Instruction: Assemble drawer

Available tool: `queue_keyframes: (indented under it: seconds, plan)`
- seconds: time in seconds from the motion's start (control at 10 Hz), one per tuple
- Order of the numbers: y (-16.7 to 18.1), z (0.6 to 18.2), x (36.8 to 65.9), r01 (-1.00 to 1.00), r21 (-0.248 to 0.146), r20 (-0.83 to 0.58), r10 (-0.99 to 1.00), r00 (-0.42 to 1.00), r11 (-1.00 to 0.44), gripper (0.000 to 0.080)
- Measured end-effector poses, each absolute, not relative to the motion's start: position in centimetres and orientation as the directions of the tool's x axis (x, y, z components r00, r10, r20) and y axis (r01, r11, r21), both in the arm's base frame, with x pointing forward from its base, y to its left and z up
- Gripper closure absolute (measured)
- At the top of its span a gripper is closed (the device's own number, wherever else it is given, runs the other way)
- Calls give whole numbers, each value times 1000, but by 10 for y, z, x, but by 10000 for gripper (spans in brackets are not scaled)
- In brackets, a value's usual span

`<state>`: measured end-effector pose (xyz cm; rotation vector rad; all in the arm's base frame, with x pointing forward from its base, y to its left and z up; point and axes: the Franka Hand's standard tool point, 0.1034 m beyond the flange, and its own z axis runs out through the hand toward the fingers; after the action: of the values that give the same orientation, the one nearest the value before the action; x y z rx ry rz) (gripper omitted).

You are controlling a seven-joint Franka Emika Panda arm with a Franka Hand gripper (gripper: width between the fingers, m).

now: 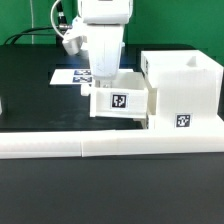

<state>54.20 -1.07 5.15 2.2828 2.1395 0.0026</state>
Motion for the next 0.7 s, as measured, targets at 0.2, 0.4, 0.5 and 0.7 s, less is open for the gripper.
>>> queue_keyframes:
  seconds: [0.2, 0.4, 0.5, 0.7]
  plan:
    - [-11, 51, 541, 998, 10, -8, 998, 65, -65, 757]
    - [-10, 50, 542, 997, 28, -4, 998, 67, -67, 757]
    - [-11, 50, 542, 997, 28, -4, 998, 67, -67, 757]
    - [-11, 49, 542, 997, 27, -4, 998, 68, -68, 757]
